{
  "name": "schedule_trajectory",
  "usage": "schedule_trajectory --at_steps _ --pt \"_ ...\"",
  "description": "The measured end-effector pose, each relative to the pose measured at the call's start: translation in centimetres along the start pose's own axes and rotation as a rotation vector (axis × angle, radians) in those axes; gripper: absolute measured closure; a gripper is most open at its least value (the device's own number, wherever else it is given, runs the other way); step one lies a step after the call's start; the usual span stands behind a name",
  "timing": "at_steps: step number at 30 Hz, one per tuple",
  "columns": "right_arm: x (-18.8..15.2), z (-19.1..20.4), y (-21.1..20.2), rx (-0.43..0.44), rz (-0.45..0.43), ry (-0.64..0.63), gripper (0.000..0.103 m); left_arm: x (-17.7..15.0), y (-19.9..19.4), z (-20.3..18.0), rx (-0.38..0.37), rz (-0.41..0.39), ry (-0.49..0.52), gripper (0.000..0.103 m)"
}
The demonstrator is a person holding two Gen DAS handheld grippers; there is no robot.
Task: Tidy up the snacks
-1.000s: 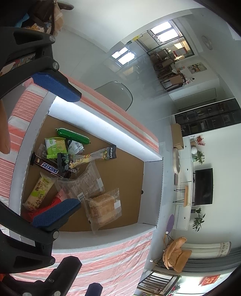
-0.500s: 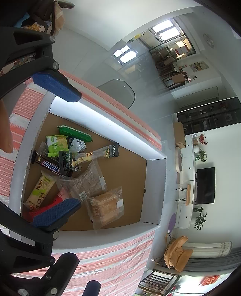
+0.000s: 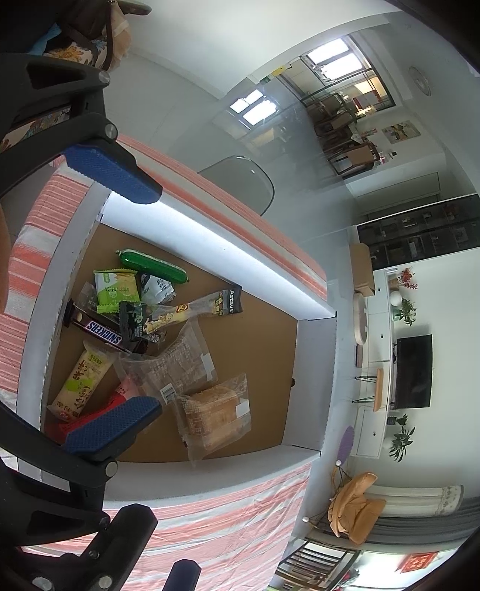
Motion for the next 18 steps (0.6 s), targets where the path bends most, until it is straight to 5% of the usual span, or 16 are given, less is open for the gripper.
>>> schedule_trajectory --at_steps 18 --pt "-0.06 -0.59 -0.31 -0.009 -0.007 0.009 0.023 0.02 -0.29 0.08 0.000 -0.001 0.006 0.000"
Point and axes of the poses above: each gripper's, at about its wrist camera, not at the fingertips, and y roughly the way its jaws point, z to its left, x to its top, the point moved 8 cm from there along y, roughly the way its jaws point, and after that the axes turned 4 degrees about x, right-handed, at the moved point
